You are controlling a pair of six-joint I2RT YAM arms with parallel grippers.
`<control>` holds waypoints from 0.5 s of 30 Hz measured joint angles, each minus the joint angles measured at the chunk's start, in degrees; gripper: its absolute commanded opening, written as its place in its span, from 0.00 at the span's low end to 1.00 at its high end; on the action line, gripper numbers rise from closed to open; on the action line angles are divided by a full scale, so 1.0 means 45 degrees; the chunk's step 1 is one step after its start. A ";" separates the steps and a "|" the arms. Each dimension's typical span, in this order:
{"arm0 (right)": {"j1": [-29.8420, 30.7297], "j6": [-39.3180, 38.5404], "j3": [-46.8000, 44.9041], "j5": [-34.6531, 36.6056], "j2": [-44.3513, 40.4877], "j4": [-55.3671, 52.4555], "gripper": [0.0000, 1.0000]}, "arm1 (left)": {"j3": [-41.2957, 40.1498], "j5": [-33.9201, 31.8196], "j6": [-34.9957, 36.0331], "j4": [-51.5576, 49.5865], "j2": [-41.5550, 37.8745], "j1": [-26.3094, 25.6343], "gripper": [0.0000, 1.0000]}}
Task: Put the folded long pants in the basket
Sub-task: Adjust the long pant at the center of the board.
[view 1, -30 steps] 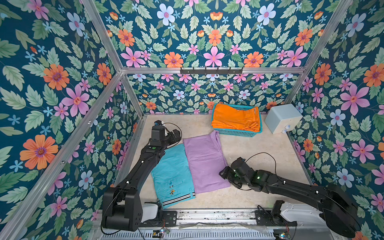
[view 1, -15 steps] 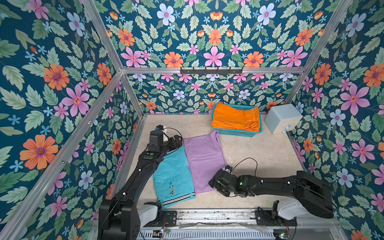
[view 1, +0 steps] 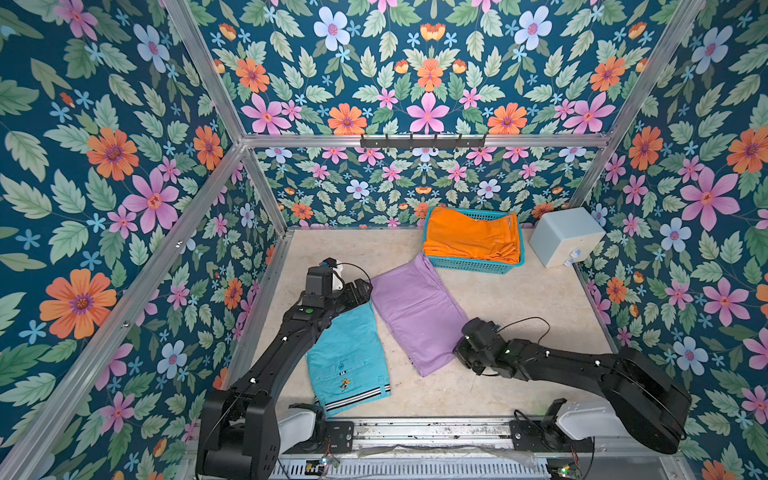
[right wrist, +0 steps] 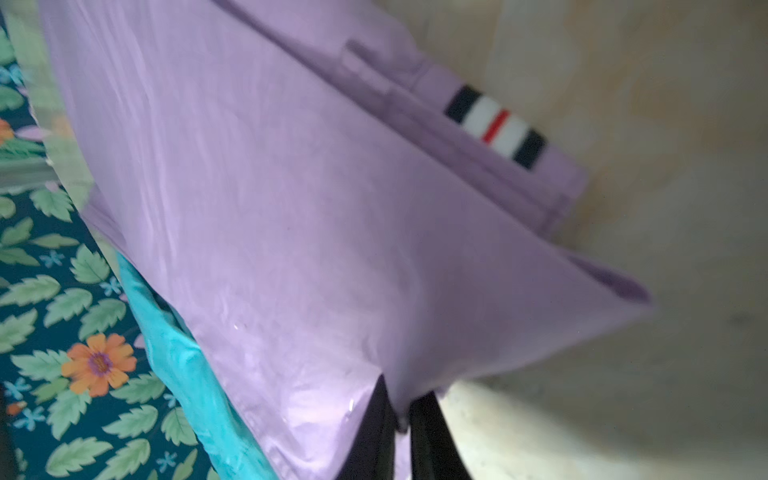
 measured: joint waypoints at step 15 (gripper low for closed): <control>-0.7169 -0.5668 0.0656 -0.2157 -0.2671 -0.4240 0.76 | 0.1355 0.0015 0.0495 -0.0170 0.2793 -0.2210 0.90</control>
